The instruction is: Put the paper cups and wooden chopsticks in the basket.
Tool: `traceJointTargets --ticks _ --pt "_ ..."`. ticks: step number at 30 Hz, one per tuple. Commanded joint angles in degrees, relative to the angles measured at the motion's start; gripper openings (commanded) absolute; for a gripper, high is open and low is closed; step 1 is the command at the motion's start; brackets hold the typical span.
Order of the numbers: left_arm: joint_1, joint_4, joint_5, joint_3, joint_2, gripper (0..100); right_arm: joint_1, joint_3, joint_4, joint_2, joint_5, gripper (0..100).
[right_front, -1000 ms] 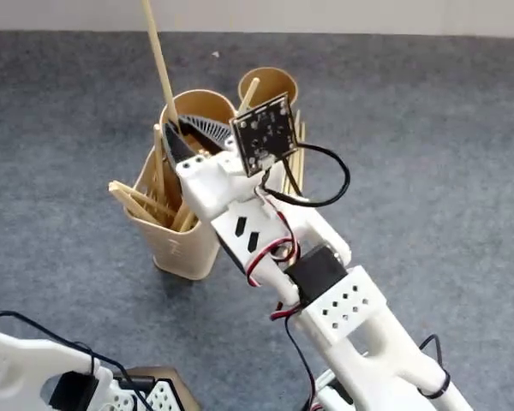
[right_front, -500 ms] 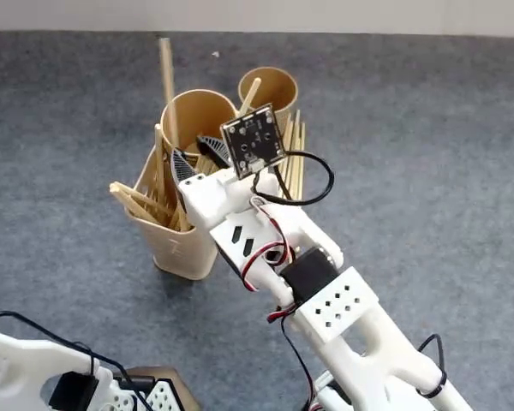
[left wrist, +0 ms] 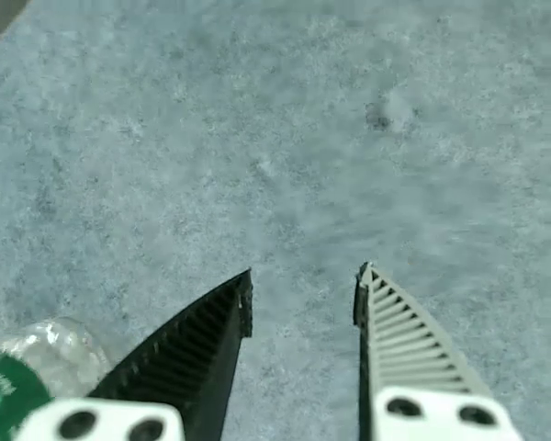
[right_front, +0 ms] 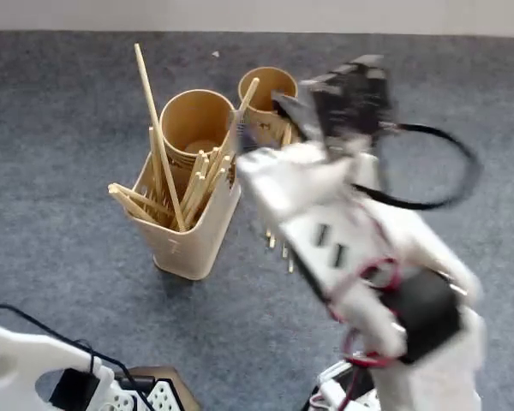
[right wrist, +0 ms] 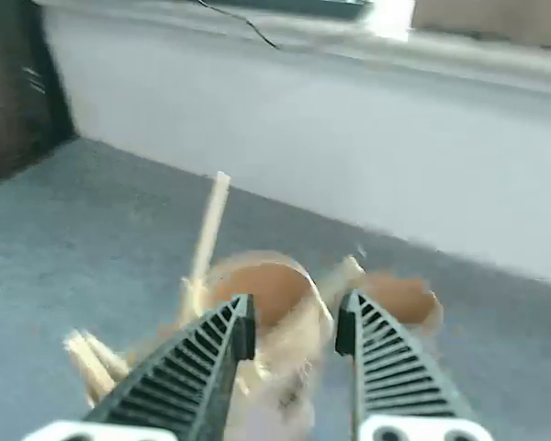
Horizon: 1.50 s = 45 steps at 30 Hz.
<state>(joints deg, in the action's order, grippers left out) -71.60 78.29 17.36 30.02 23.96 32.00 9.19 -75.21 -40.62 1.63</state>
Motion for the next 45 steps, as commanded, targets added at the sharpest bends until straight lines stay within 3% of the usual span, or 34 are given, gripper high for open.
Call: traceJointTargets --ticks 1,3,9,14,20,25,35,41,45 --pt "11.21 0.79 -0.18 2.51 -0.84 21 -8.04 -4.44 -13.67 0.13 -1.05 15.6" --pt "19.03 0.53 -3.60 5.67 -0.57 21 -9.27 -13.85 -10.51 -0.48 -2.29 15.6" --pt "40.84 0.88 -8.88 18.68 0.84 21 -9.27 -53.67 18.59 -7.60 -1.93 15.6" --pt "50.86 11.78 -8.88 33.45 0.92 21 -9.63 -73.54 33.19 -13.14 -2.37 15.6" --pt "54.55 17.32 -9.23 43.82 0.57 21 -7.52 -79.34 39.34 -13.32 -2.37 15.6" --pt "58.42 20.75 -12.84 49.36 0.57 21 -1.54 -83.03 40.13 -13.23 -2.37 15.6" --pt "70.81 21.80 -12.92 49.19 0.22 21 -0.48 -83.65 40.13 -13.23 -2.46 15.6" --pt "73.10 21.89 -12.92 51.03 -6.81 21 -0.13 -83.65 43.65 -13.14 -2.46 15.6" --pt "73.27 22.15 -13.01 51.03 -11.21 21 4.09 -83.56 45.32 -13.14 -2.46 15.6"
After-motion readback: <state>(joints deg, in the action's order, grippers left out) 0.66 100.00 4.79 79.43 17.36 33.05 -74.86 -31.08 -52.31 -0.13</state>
